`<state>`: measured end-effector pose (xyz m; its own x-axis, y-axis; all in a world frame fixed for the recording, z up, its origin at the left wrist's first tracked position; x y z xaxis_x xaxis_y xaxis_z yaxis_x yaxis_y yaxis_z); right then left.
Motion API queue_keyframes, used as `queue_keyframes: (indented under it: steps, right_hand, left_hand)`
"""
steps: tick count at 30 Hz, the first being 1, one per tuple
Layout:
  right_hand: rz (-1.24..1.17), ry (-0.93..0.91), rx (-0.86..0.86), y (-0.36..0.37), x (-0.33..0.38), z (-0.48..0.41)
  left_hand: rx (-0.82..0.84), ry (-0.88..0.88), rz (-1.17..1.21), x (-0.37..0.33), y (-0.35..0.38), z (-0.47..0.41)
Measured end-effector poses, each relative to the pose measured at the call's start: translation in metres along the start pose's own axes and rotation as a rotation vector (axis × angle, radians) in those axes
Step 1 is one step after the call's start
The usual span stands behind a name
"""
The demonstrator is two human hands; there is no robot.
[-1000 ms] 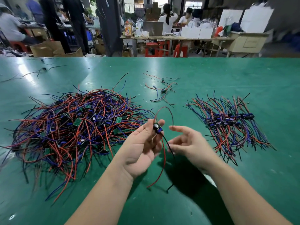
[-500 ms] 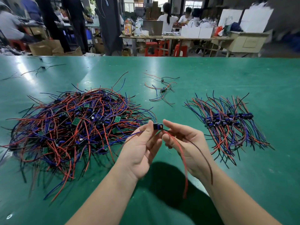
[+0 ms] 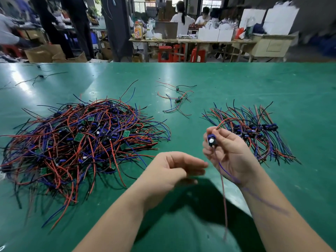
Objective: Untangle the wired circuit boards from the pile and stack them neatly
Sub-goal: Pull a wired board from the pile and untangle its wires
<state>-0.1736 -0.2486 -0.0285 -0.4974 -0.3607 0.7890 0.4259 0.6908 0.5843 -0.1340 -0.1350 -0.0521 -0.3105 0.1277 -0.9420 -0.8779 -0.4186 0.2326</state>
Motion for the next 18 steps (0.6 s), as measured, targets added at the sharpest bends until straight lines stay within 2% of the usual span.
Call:
queue_keyframes:
  steps: [1,3,7,11,13,15,18]
  right_hand:
    - [0.061,-0.002,0.022,0.0,-0.002,0.001]
    - [0.202,-0.01,0.06,0.002,-0.009,0.004]
    - [0.474,-0.045,0.175,0.013,-0.02,0.008]
    - [0.64,-0.056,0.154,0.007,-0.019,0.007]
    - [0.547,-0.013,0.114,0.005,-0.024,0.008]
    - [0.343,0.058,0.063,0.005,-0.03,0.01]
    - [0.107,0.12,-0.027,0.003,-0.032,0.009]
  left_hand:
    - [-0.102,-0.033,0.017,0.001,-0.008,-0.002]
    - [-0.201,-0.058,0.116,0.004,-0.017,-0.004]
    - [-0.379,0.029,0.138,0.002,-0.03,0.0]
    - [-0.449,0.032,0.124,0.005,-0.036,0.001]
    - [-0.457,0.009,0.159,0.008,-0.038,0.0]
    - [-0.427,-0.038,0.233,0.012,-0.034,-0.002]
    - [-0.291,-0.132,0.335,0.016,-0.023,-0.006]
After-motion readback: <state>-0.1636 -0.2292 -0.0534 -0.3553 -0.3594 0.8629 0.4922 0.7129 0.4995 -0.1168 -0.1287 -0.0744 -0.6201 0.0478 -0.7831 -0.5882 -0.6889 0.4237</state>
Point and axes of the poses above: each hand's wrist, its own z-axis away from the middle knuckle, its own y-axis out of the palm, x = y × z, the point moved 9 cm from there along -z, towards the middle knuckle, and after that the axes turned 13 degrees about -y, right-handed, at the moved point
